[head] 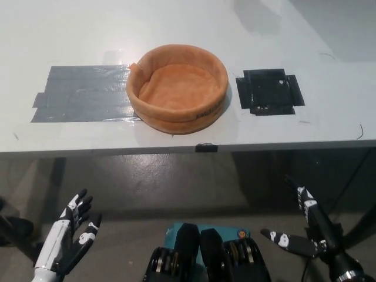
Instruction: A person hands a emotional support dumpling to the robot which it grabs with its right hand and places in the soft place kept infront of it in the centre of the desk
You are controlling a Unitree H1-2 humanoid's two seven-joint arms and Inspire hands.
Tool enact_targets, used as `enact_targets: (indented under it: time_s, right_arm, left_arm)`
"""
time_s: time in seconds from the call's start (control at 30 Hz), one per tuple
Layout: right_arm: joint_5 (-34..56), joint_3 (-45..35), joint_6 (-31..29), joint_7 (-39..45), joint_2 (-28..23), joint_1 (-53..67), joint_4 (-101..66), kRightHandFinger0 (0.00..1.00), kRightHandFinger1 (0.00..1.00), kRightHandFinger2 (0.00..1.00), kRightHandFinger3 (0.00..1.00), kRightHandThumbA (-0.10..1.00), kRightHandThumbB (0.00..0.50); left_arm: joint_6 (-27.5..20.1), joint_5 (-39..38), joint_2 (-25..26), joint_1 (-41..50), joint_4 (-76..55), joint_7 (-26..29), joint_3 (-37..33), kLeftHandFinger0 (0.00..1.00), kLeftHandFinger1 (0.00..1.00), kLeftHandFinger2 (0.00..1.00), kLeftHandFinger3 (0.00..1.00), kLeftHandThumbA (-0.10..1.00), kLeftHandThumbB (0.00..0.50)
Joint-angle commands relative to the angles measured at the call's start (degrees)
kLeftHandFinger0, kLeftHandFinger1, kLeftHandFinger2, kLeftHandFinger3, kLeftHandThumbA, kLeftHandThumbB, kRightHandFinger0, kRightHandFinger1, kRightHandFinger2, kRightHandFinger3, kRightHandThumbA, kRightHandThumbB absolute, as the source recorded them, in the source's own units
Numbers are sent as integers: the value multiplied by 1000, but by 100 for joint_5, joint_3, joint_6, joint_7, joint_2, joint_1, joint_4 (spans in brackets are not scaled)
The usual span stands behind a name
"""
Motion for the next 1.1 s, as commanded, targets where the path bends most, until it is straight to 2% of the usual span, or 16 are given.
enact_targets:
  time_s: [0.0,0.03,0.17,0.23,0.37,0.4,0.5,0.53,0.6,0.67,0.7,0.77,0.83,0.9,1.07]
  right_arm:
    - [13,-125,-390,-14,-75,165,-230,1000,1000,1000,1000,927,206]
    - [51,-141,-420,-21,-44,209,-242,1000,1000,1000,1000,934,220]
    - [307,-194,-489,18,117,324,-315,1000,1000,1000,1000,924,229]
    - [405,-193,-448,41,209,398,-430,1000,1000,1000,1000,927,204]
    - [311,-204,-539,-45,344,484,-546,1000,1000,1000,1000,936,190]
    - [290,-219,-537,-69,374,519,-610,1000,1000,1000,1000,936,185]
    - [249,-325,-580,-196,495,560,-769,1000,1000,1000,1000,955,210]
    - [241,-358,-603,-206,517,560,-809,1000,1000,1000,1000,960,201]
    - [242,-450,-681,-233,528,527,-932,1000,1000,1000,1000,923,150]
    - [162,-553,-659,-323,542,477,-1094,1000,1000,1000,1000,875,151]
    - [-4,-641,-543,-413,526,423,-1329,1000,1000,1000,1000,865,163]
    - [-282,-738,-388,-526,523,338,-1676,1000,1000,1000,1000,854,193]
    - [-698,-837,-150,-571,453,137,-2169,1000,1000,1000,1000,857,221]
    - [-1070,-914,90,-559,352,-263,-2568,1000,1000,1000,1000,904,259]
    - [-1500,-1049,1030,-320,-21,-1507,-2870,1000,1000,1000,1000,939,282]
  left_arm:
    - [-163,5,-6,42,-71,-125,-99,1000,1000,1000,1000,752,4]
    - [-184,-73,-42,57,-69,-135,-90,1000,1000,1000,1000,779,19]
    - [-302,-153,-126,87,-33,-126,-84,1000,1000,1000,1000,804,25]
    - [-386,-104,-232,115,-59,-54,-91,1000,1000,1000,1000,809,16]
    - [-569,-42,-476,74,-128,62,-84,1000,1000,1000,1000,830,1]
    - [-574,1,-525,37,-164,84,-87,1000,1000,1000,1000,840,11]
    - [-509,18,-622,-97,-191,65,-72,1000,1000,1000,1000,899,0]
    - [-494,18,-643,-122,-183,51,-62,1000,1000,1000,1000,895,0]
    - [-427,83,-687,-184,-155,63,-68,1000,1000,1000,1000,881,0]
    - [-408,160,-674,-272,-103,42,-87,1000,1000,1000,1000,868,13]
    - [-405,175,-676,-343,-72,32,-94,1000,1000,1000,1000,861,33]
    - [-379,191,-663,-400,-104,27,-80,1000,1000,1000,1000,847,33]
    - [-374,216,-654,-461,-110,43,-53,1000,1000,1000,1000,840,55]
    - [-337,199,-620,-476,-137,36,-7,1000,1000,1000,1000,838,42]
    - [-375,191,-585,-390,-62,-11,-7,1000,1000,1000,1000,818,45]
